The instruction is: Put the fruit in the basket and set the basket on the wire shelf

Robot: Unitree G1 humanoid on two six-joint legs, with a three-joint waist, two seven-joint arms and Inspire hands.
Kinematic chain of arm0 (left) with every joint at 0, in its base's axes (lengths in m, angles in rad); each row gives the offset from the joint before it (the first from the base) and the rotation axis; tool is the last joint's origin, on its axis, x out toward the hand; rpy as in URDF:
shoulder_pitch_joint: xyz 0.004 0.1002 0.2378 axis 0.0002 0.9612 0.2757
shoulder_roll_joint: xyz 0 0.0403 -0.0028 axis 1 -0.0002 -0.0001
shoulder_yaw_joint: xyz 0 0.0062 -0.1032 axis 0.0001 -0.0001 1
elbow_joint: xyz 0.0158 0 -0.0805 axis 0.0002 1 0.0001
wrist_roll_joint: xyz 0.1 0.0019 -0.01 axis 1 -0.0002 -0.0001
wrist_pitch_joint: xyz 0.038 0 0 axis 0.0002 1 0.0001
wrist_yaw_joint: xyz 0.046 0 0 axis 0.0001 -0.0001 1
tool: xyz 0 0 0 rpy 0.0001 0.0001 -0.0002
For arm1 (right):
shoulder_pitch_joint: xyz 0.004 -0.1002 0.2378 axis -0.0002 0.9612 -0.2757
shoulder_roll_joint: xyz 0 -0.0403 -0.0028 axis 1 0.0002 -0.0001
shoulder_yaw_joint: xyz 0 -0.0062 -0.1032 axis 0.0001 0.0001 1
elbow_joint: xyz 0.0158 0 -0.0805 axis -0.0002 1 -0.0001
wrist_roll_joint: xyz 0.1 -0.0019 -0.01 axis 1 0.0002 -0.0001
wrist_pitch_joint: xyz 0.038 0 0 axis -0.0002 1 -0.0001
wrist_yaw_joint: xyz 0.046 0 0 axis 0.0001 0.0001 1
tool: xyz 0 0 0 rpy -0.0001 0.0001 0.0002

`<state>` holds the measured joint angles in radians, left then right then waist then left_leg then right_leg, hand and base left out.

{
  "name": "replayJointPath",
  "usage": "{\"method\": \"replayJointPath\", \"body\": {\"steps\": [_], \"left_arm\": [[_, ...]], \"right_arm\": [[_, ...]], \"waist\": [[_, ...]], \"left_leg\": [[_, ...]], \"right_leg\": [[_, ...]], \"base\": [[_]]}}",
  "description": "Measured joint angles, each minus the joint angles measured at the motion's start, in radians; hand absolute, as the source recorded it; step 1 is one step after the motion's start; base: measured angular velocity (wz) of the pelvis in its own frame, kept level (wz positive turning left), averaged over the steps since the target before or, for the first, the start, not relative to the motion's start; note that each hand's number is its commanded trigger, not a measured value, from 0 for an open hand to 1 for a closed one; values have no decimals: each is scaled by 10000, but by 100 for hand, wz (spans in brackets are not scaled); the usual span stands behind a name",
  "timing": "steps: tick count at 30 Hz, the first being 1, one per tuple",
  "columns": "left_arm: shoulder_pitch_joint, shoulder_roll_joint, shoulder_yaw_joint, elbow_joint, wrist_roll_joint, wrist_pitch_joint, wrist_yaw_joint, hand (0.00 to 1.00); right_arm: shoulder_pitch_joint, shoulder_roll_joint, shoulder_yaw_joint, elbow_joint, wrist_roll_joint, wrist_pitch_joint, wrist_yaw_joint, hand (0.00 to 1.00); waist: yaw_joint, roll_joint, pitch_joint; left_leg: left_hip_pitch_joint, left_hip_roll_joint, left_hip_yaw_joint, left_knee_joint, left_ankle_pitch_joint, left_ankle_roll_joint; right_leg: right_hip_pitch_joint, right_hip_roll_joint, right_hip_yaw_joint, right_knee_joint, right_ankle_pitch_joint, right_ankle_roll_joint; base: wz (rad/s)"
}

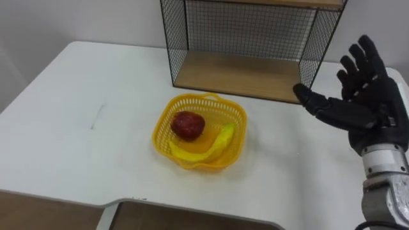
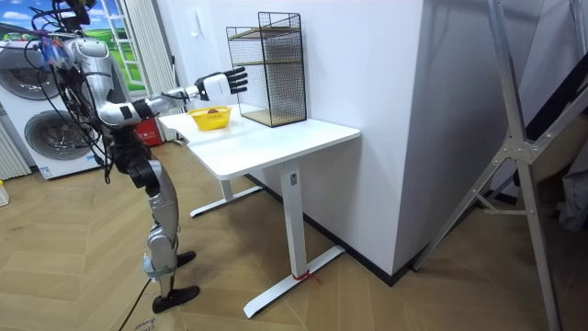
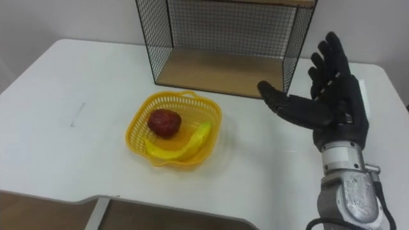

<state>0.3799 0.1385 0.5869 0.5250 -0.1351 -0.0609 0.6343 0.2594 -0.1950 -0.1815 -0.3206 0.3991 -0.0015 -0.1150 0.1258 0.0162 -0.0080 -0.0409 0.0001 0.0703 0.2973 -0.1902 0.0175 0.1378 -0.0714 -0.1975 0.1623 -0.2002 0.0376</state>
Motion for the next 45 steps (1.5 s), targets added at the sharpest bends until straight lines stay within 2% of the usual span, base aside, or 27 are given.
{"method": "replayJointPath", "body": {"steps": [1,2,4,7,12,14,16,20,22,24,26,28,30,34,38,40,42,45], "left_arm": [[-29,10,18,-1060,273,-220,532,0],[-36,8,9,-1653,393,-296,784,0],[-212,11,7,-3623,1200,-777,1618,0],[-547,82,17,-5344,1897,-1146,2363,0],[-795,189,9,-6992,1971,-1222,2528,0],[-799,189,-3,-7449,1934,-1226,2360,0],[-828,190,-291,-7945,1426,-1322,2066,0],[-1037,185,-1119,-8014,346,-1392,1161,0],[-1101,103,-1657,-8021,-574,-1394,459,0],[-1100,60,-2132,-7991,-1205,-1404,-21,0],[-1102,43,-2662,-7851,-1855,-1404,-535,0],[-1104,34,-3371,-7658,-2777,-1400,-1456,0],[-1103,-13,-3903,-7411,-3214,-1385,-2249,0],[-1082,-91,-5001,-6952,-3975,-1109,-3777,0],[-1080,-89,-5467,-6653,-4647,-976,-4855,0],[-1071,-103,-5791,-6408,-5398,-827,-5387,0],[-1054,-119,-5949,-6358,-5948,-701,-5666,0],[-1069,-116,-6052,-6023,-6874,-693,-6170,0]], "right_arm": [[168,5,1,0,-197,-29,-68,0],[251,3,5,3,-281,-51,-82,0],[378,7,16,218,-702,-276,-153,0],[406,-4,-23,342,-855,-362,-255,0],[405,14,-24,456,-850,-449,-24,0],[402,12,-22,555,-851,-458,168,0],[404,4,15,886,-708,-540,525,0],[403,45,70,1258,-470,-538,1125,0],[346,193,78,1605,-465,-538,1511,0],[344,322,145,1925,-387,-552,1633,0],[347,322,333,2186,-175,-552,1714,0],[345,324,538,2397,-76,-551,1962,0],[341,332,761,2694,-34,-545,2155,0],[344,554,1205,2896,726,-483,2660,0],[235,608,1524,3515,1655,-493,3083,0],[226,640,1623,3911,2273,-448,3245,0],[227,684,1624,3951,2665,-399,3305,0],[83,733,1737,4080,3286,-418,3486,0]], "waist": [[74,5,-3],[102,10,0],[159,29,0],[137,47,1],[9,116,27],[-97,131,38],[-156,139,45],[-237,130,82],[-427,49,133],[-464,-28,207],[-541,-86,215],[-686,-106,224],[-722,-117,208],[-864,-107,202],[-946,-135,183],[-959,-160,174],[-962,-176,168],[-1043,-233,184]], "left_leg": [[-8,-13,-8,-27,2,-2],[-11,-22,-30,-34,3,-2],[-26,-45,-57,-47,3,-2],[-29,-67,-107,-100,2,-3],[-36,-78,-177,-101,-3,-15],[-37,-87,-224,-136,-3,-17],[-38,-95,-259,-135,-4,-17],[-18,-114,-256,-142,-3,-14],[54,-116,-262,-139,-3,-14],[149,-110,-230,-169,-3,-15],[163,-102,-171,-222,-4,-14],[161,-97,-90,-222,-2,-11],[168,-74,-1,-220,-3,-10],[157,-49,63,-212,1,-9],[163,-20,131,-229,2,-7],[155,-9,192,-237,3,-7],[150,7,229,-250,5,-11],[245,20,242,-228,11,-21]], "right_leg": [[1,0,5,-97,0,0],[12,0,-9,-108,1,0],[39,-4,-51,-102,4,3],[29,-17,-134,-113,6,5],[46,-17,-400,-100,10,3],[47,-17,-444,-101,10,3],[55,-25,-485,-93,10,4],[83,-42,-465,-93,10,4],[162,-42,-451,-96,10,5],[226,-40,-387,-91,10,5],[229,-40,-330,-86,10,5],[193,-43,-227,-78,11,5],[196,-44,-180,-77,11,6],[132,-39,-96,-6,11,6],[3,-32,3,93,11,6],[-39,-32,27,92,11,6],[-43,-25,41,96,11,5],[74,-18,38,93,12,5]], "base": [[0],[4],[6],[5],[8],[9],[6],[0],[0],[-7],[-11],[-10],[-12],[-7],[-7],[-6],[-5],[0]]}}
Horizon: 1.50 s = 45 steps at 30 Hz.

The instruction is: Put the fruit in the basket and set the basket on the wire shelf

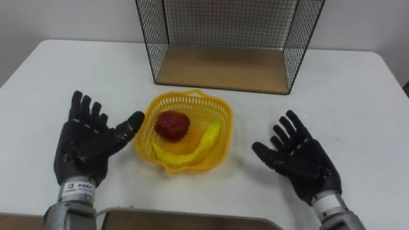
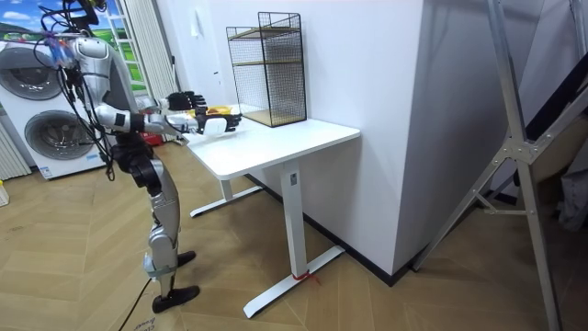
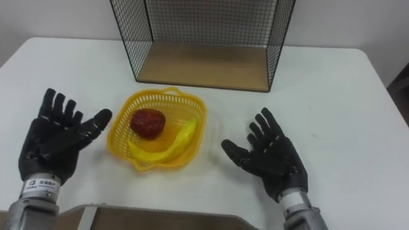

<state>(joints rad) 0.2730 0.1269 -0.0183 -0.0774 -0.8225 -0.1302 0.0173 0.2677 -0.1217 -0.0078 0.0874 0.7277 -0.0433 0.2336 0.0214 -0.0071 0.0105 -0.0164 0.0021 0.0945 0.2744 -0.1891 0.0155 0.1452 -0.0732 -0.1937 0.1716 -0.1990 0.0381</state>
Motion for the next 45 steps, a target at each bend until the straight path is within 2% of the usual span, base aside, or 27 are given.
{"method": "replayJointPath", "body": {"steps": [3,6,10,20,27,35,45], "left_arm": [[-8,-44,-82,558,-306,72,-371,0],[-11,-61,-148,858,-294,404,-613,0],[-12,-209,-346,858,-303,597,-974,0],[-10,-367,-432,859,-191,878,-1184,0],[-11,-362,-650,1109,-207,883,-1197,0],[-24,-337,-796,1350,-134,771,-1249,0],[-90,-361,-1222,1385,434,471,-1260,0]], "right_arm": [[-172,154,261,302,459,7,128,0],[-171,368,336,303,647,9,449,0],[-150,384,719,309,972,18,722,0],[-155,390,743,308,986,18,836,0],[-206,401,745,302,1019,18,835,0],[-357,468,863,298,1022,17,835,0],[-919,483,1174,173,863,-22,530,0]], "waist": [[-149,-69,23],[-181,-69,38],[-187,-23,42],[-189,34,1],[-190,-8,-21],[-186,-91,30],[-194,-50,47]], "left_leg": [[77,6,1,-5,1,-8],[-16,12,-3,-20,-1,-8],[-96,22,6,-5,0,-6],[-101,25,50,-83,4,-11],[-59,24,89,-165,29,-28],[-29,18,97,-212,36,-29],[-123,34,125,-54,31,-27]], "right_leg": [[75,11,21,-10,0,0],[-42,15,32,-6,2,-3],[-136,21,67,0,13,-21],[-209,26,110,4,13,-21],[-228,21,109,3,13,-21],[-171,15,115,-4,12,-20],[-274,32,195,5,14,-22]], "base": [[0],[0],[0],[0],[0],[0],[0]]}}
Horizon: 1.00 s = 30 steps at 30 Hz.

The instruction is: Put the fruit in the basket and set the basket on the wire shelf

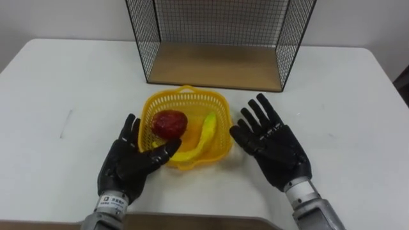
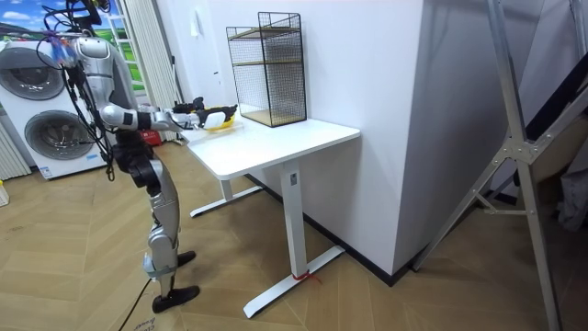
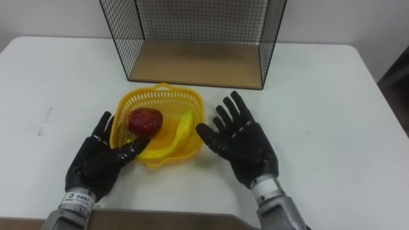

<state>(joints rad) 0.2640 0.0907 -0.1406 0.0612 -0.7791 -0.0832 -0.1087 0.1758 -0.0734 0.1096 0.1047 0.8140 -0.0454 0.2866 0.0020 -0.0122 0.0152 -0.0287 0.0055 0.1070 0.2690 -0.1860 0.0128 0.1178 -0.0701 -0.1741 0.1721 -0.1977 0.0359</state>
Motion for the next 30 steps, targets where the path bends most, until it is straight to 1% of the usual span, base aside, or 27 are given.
{"method": "replayJointPath", "body": {"steps": [6,11,13,15,19,23,26,27,30], "left_arm": [[-20,4,-257,3,546,-90,0,0],[-27,5,-290,11,556,-90,0,0],[-47,6,-293,12,667,-92,-2,0],[-75,6,-293,11,686,-93,-1,0],[-105,-5,-299,12,689,-92,-2,0],[-121,-10,-312,11,685,-92,-2,0],[-122,-7,-340,9,753,-108,-2,0],[-151,-7,-349,9,757,-110,-2,0],[-315,-9,-553,9,757,-108,-2,0]], "right_arm": [[-200,-72,495,2,-732,-16,-155,0],[-316,-78,505,8,-915,-17,-253,0],[-356,-76,553,17,-1174,-26,-271,0],[-358,-75,599,17,-1333,-76,-337,0],[-392,-3,650,54,-1933,-94,-455,0],[-396,77,724,95,-2037,-94,-459,0],[-397,97,779,129,-2220,-107,-507,0],[-397,102,846,140,-2311,-152,-596,0],[-470,125,886,386,-2315,-447,-823,0]], "waist": [[1,-1,0],[-6,-8,11],[-10,-45,55],[-11,-64,69],[-32,-84,84],[-75,-103,92],[-187,-109,91],[-245,-108,90],[-301,-97,88]], "left_leg": [[-7,3,22,18,2,2],[9,4,26,18,2,3],[41,10,26,8,2,2],[34,10,25,16,2,2],[33,8,26,29,2,3],[35,16,38,42,2,3],[14,27,38,64,1,3],[-2,35,38,87,-1,4],[-149,57,41,220,-13,14]], "right_leg": [[24,-2,43,24,1,-2],[35,-2,56,23,1,-2],[36,-2,51,22,1,-1],[77,-1,48,23,1,-2],[86,-1,66,25,1,-2],[67,-1,64,46,1,-2],[14,0,56,110,1,-1],[-14,5,59,134,1,-2],[-133,17,63,151,6,-10]], "base": [[0],[0],[0],[0],[0],[0],[0],[0],[0]]}}
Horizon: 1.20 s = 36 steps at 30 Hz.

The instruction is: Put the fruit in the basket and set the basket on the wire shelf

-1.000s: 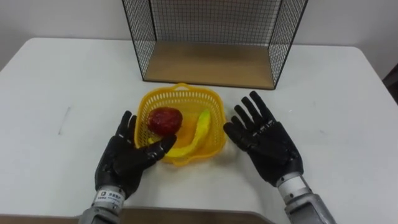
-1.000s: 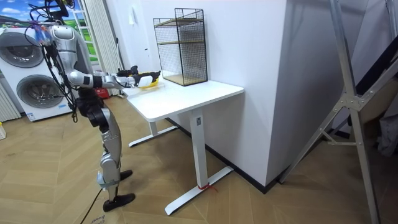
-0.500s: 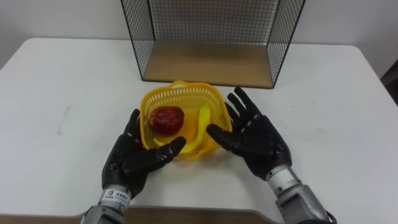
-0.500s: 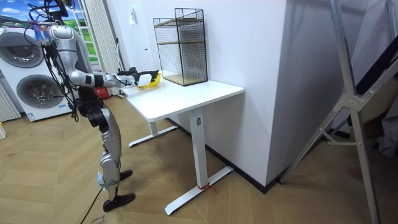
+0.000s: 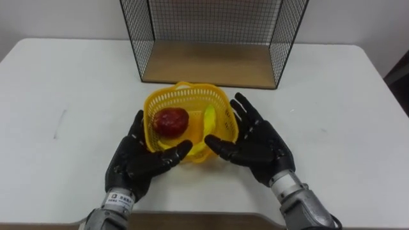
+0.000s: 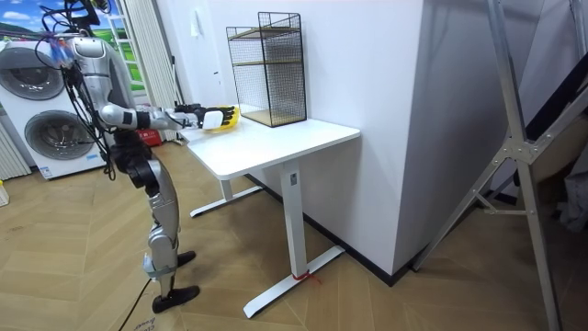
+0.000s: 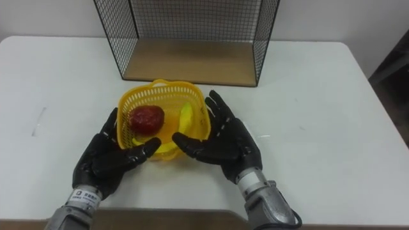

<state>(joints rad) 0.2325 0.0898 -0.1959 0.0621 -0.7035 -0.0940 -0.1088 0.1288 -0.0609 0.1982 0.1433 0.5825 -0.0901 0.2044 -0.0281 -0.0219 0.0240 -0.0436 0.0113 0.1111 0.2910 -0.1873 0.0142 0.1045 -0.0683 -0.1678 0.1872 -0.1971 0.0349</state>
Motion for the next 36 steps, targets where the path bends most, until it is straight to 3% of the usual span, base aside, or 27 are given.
{"method": "replayJointPath", "body": {"steps": [12,20,36], "left_arm": [[-59,0,-375,0,-1,1,0,0],[-72,18,-443,0,-59,0,0,0],[-286,12,-512,-8,-47,-12,0,0]], "right_arm": [[-22,-47,1,99,1,-79,-505,0],[-5,-70,14,103,27,-83,-518,0],[-18,-100,70,98,-7,-224,-601,0]], "waist": [[-262,159,-36],[-491,155,-33],[-481,172,-63]], "left_leg": [[-120,166,211,141,-8,-20],[-125,172,267,109,-6,-16],[-130,269,507,129,-18,-37]], "right_leg": [[-161,106,169,130,53,-82],[-200,114,290,177,54,-81],[-355,175,534,204,64,-98]], "base": [[-4],[-3],[-4]]}}
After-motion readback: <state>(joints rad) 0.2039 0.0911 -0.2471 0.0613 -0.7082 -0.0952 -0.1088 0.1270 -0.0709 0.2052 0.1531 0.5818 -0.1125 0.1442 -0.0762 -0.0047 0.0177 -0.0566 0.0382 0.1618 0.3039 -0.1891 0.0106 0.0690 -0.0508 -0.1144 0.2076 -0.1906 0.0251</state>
